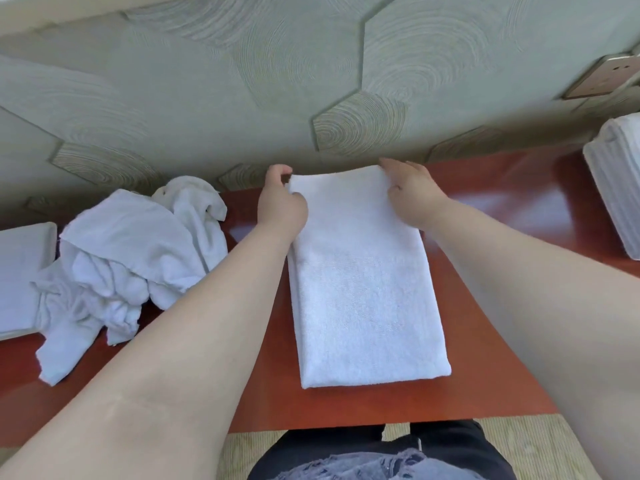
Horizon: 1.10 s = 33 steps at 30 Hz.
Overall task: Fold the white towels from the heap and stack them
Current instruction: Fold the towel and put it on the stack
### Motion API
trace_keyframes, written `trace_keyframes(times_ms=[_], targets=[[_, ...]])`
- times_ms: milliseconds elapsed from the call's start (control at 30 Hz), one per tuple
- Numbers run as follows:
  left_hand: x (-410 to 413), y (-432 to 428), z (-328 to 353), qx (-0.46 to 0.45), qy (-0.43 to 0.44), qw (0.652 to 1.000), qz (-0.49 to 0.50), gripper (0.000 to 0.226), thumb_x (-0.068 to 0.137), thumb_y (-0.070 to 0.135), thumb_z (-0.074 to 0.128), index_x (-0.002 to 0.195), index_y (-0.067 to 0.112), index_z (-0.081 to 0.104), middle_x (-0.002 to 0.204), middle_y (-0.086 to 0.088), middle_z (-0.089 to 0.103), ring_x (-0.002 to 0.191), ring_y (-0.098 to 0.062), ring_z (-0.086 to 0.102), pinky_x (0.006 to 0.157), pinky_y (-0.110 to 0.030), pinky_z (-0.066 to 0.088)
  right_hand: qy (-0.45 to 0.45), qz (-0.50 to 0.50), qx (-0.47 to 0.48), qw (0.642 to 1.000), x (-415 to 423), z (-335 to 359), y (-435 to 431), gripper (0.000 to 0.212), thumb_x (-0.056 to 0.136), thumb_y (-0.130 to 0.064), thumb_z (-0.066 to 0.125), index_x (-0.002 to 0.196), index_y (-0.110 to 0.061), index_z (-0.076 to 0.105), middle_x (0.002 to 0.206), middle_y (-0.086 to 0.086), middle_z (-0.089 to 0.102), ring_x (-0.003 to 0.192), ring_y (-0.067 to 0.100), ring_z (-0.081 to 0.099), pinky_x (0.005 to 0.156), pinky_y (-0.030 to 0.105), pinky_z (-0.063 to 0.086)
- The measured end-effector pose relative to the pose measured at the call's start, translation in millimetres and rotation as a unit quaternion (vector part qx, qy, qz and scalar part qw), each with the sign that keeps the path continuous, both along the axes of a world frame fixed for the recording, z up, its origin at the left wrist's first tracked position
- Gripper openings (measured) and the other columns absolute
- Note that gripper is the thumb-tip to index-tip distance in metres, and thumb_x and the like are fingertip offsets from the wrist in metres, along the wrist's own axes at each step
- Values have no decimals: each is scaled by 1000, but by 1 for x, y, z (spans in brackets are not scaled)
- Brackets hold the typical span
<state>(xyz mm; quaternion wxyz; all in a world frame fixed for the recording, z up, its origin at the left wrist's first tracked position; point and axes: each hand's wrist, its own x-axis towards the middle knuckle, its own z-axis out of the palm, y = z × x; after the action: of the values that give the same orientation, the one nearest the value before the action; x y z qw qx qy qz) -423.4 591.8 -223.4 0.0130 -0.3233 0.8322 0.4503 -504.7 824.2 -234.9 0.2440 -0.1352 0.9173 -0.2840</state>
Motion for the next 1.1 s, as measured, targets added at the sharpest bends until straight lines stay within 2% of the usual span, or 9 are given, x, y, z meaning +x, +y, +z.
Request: trace_keyframes(times_ms=[100, 233, 333, 433, 533, 633, 767, 933, 1100], targets=[[1, 1, -2, 8, 12, 1000, 10, 46, 88, -2, 42, 126, 19, 59, 108, 4, 63, 97, -19, 61, 74, -22, 43, -59, -36, -32, 997, -20, 15, -4, 59, 86, -14, 37, 137, -26, 64, 136, 8, 61, 125, 28, 56, 104, 37, 50], [9, 1, -6, -3, 49, 998, 27, 46, 86, -5, 38, 117, 20, 59, 96, 8, 62, 91, -17, 59, 71, -20, 44, -48, 49, 26, 997, -28, 30, -7, 28, 90, -19, 52, 113, -25, 68, 106, 2, 68, 97, 22, 63, 71, 27, 46], [13, 5, -10, -63, 68, 995, 26, 60, 82, -10, 40, 132, 19, 57, 126, -2, 58, 113, -20, 57, 90, -21, 41, -10, 71, 39, 997, -31, 33, -7, 17, 90, -22, 57, 104, -19, 66, 100, 3, 68, 94, 24, 63, 76, 34, 51], [23, 24, -10, -198, 96, 975, -42, 63, 90, 2, 52, 151, 17, 46, 162, -22, 25, 146, -35, 36, 121, -35, 28, 12, 55, 29, 998, -36, 28, -8, 16, 92, -21, 58, 107, -20, 64, 100, 3, 68, 87, 25, 64, 75, 35, 53], [55, 55, -17, -363, 61, 888, -274, 65, 102, 43, 43, 162, 21, 32, 171, -23, 8, 158, -42, 11, 127, -57, 6, 47, 41, 36, 997, -38, 10, -9, 13, 94, -26, 58, 106, -25, 58, 96, 4, 67, 88, 28, 63, 71, 35, 50], [107, 54, -34, -376, -43, 819, -431, 75, 104, 60, 24, 167, 24, 5, 174, -7, -13, 160, -31, -12, 129, -52, -5, 91, 53, 124, 987, -34, -7, -7, 24, 98, -35, 56, 121, -28, 54, 113, 13, 61, 117, 37, 51, 89, 41, 44], [130, 38, -38, -360, -113, 852, -362, 87, 101, 68, 17, 165, 17, -14, 169, -5, -31, 155, -27, -31, 130, -47, -6, 190, 26, 151, 970, -13, -7, -6, 54, 100, -45, 54, 148, -23, 44, 144, 15, 48, 133, 38, 40, 110, 48, 34], [113, 45, -34, -313, -156, 892, -285, 91, 100, 71, 20, 165, 16, -11, 170, 1, -28, 158, -37, -14, 129, -53, 2, 201, 120, 109, 966, 62, -12, 0, 74, 101, -61, 27, 164, -24, 18, 172, 7, 7, 159, 32, 3, 128, 53, 7], [38, 33, -20, -387, -91, 844, -360, 71, 105, 57, 29, 167, 32, 3, 174, 5, -13, 159, -33, -14, 127, -57, -8, 137, 143, 210, 957, 118, -13, 18, 81, 96, -69, 11, 166, -28, 4, 172, 5, -14, 156, 31, -21, 126, 56, -7]])
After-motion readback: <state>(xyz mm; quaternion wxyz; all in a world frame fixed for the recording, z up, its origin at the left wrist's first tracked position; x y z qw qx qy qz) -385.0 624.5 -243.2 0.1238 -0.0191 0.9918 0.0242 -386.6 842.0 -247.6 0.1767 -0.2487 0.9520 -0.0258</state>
